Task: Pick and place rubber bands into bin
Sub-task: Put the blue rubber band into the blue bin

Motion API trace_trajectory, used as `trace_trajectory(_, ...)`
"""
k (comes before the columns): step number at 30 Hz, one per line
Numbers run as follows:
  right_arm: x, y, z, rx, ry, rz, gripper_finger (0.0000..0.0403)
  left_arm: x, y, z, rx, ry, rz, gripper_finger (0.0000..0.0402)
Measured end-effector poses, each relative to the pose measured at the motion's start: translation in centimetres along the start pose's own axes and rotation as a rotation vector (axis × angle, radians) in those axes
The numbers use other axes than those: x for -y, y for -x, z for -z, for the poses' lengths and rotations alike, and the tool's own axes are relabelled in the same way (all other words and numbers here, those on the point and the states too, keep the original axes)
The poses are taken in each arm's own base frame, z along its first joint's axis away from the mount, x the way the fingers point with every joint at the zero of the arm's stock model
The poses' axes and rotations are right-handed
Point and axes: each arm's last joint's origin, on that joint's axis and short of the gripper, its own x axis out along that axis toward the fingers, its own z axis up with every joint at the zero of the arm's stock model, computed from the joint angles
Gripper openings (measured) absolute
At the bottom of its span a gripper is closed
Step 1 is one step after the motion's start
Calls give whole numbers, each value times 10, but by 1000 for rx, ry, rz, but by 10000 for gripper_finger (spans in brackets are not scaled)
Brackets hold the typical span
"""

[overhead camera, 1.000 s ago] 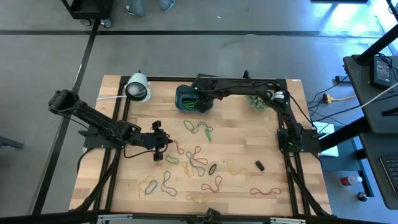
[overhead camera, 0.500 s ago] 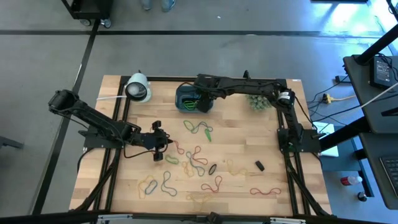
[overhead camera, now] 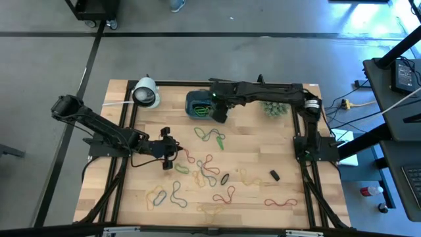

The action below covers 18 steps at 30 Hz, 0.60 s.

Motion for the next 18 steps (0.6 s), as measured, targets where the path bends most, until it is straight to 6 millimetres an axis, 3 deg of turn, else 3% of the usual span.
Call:
trace_trajectory(4, -17, 31, 26, 51, 25, -23, 80, 0, 0, 0, 7, 1, -11, 3)
trace_trajectory(8, -35, 53, 73, 123, -14, -63, 29, 0, 0, 0, 5, -56, -4, 1)
trace_trajectory(10, -44, 59, 100, 146, -42, -94, 9, 0, 0, -1, 11, -100, -3, 1)
trace_trajectory(13, -56, 64, 139, 192, -86, -151, 10, 1, 0, -7, 36, -118, 4, 3)
trace_trajectory(18, -70, 57, 192, 263, -156, -226, 10, 11, 4, -24, 5, -149, 46, 1)
